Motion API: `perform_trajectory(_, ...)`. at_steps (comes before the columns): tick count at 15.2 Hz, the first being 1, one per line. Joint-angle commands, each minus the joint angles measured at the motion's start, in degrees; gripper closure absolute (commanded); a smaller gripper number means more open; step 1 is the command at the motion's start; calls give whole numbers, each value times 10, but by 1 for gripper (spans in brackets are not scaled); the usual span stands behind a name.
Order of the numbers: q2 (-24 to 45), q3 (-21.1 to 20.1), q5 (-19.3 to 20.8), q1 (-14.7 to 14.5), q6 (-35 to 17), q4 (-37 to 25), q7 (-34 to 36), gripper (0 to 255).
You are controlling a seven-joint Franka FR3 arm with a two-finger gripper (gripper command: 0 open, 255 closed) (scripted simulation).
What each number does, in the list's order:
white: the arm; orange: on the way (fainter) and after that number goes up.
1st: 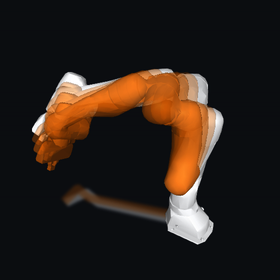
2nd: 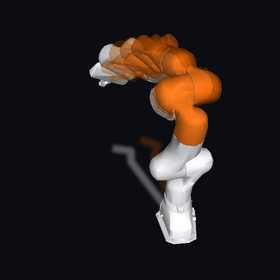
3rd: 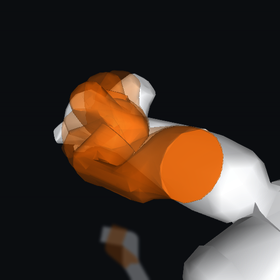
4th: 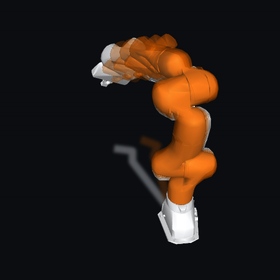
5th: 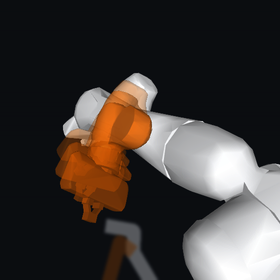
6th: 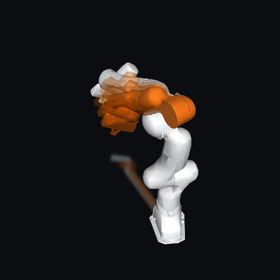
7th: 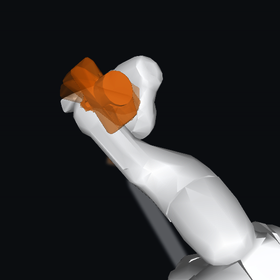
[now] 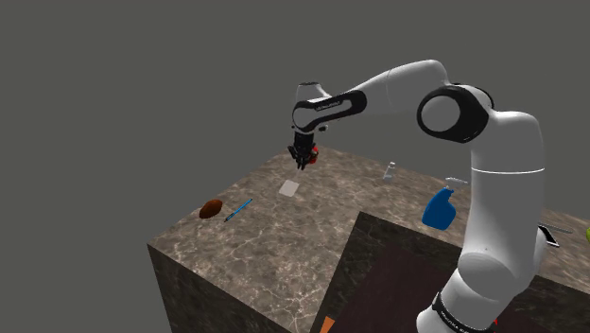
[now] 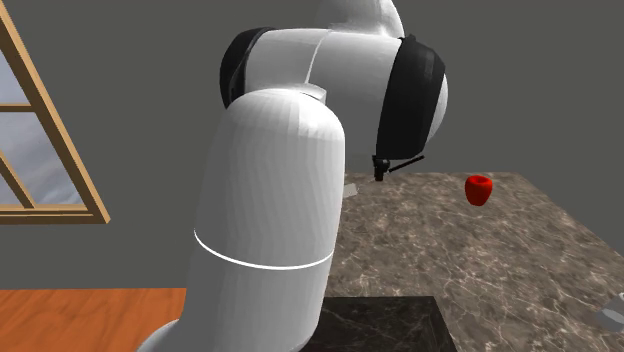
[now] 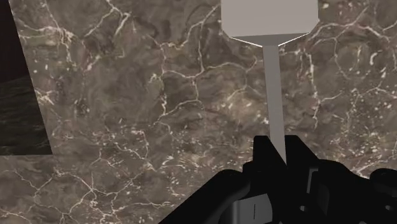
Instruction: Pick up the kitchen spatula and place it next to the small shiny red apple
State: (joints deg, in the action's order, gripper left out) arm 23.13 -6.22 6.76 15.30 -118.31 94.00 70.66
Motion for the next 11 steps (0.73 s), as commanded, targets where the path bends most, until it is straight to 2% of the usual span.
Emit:
perform_trajectory(1,13,7,-3,16,8,-22,-26,255)
perform_trajectory(6,49,21,-10,55,24,-78,-84,255)
perform_trajectory(11,99,33,-16,93,51,-159,-139,255)
